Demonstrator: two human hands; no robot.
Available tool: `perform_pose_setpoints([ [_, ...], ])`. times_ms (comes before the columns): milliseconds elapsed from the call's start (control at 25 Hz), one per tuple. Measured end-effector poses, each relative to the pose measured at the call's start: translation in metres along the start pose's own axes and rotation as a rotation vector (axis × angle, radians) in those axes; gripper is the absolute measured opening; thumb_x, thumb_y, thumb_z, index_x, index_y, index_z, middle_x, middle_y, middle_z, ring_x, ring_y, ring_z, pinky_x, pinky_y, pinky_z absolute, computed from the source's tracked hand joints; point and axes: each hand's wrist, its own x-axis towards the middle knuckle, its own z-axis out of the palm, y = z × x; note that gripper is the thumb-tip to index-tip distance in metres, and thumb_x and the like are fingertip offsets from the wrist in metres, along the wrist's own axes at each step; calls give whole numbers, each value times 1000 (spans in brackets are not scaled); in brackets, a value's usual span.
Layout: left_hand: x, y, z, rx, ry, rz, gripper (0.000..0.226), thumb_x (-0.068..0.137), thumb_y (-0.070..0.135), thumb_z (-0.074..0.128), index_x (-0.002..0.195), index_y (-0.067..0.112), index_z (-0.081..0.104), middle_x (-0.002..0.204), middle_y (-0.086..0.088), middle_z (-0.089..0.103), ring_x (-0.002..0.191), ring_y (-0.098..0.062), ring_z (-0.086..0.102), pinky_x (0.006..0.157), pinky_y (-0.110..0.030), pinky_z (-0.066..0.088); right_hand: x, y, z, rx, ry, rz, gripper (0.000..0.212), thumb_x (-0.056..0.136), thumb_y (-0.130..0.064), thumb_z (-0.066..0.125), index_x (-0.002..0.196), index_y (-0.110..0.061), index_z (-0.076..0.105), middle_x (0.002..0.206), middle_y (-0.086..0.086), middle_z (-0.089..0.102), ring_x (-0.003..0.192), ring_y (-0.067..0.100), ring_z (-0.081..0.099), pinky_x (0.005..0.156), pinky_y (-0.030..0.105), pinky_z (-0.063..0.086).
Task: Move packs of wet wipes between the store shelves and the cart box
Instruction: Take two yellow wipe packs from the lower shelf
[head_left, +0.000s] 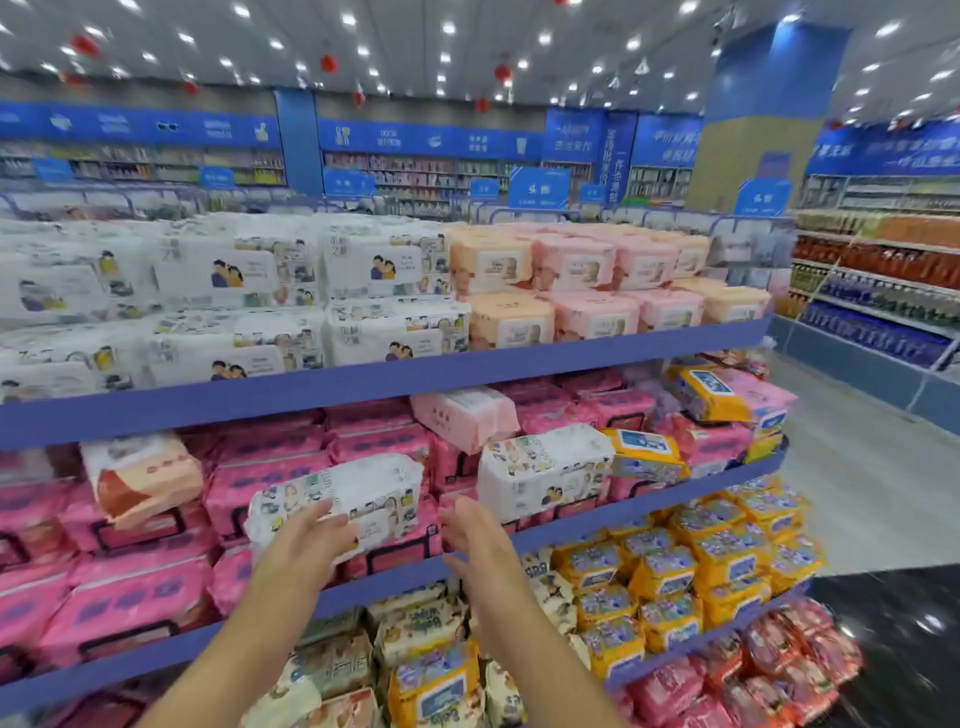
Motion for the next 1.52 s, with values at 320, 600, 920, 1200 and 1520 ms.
perform_pose_setpoints([
  [320,62,119,141,40,-229,243,62,79,52,73,136,38,51,130,20,61,123,-7,56,113,-45,41,41,-111,-118,-5,167,-209,18,101,-50,47,117,-43,52,141,-7,55,126,13,54,110,39,43],
  [600,123,132,243,32,-397,278,72,74,61,67,140,38,48,134,20,59,124,-7,56,114,-47,41,92,-149,-231,-37,313,-282,31,101,-49,49,129,-36,50,142,-5,56,122,13,55,110,41,44],
  [920,196,100,396,99,-486,239,27,99,27,62,127,28,64,127,19,63,121,-2,57,109,-36,43,156,-153,-390,-97,541,-213,58,92,-57,50,142,-26,50,142,-4,55,127,14,54,108,40,44],
  [1200,248,35,478,798,-638,144,82,91,49,70,158,19,31,163,0,34,146,-21,39,109,-30,36,226,-129,-488,-221,641,-61,44,95,-50,50,123,-17,60,108,-2,62,110,24,59,86,39,49],
  [1520,277,-21,517,1739,-562,100,116,71,55,85,155,10,20,156,-17,21,144,-38,24,110,-48,43,317,-115,-524,-589,500,189,88,50,-76,76,111,-15,61,114,9,61,101,25,57,84,43,52],
])
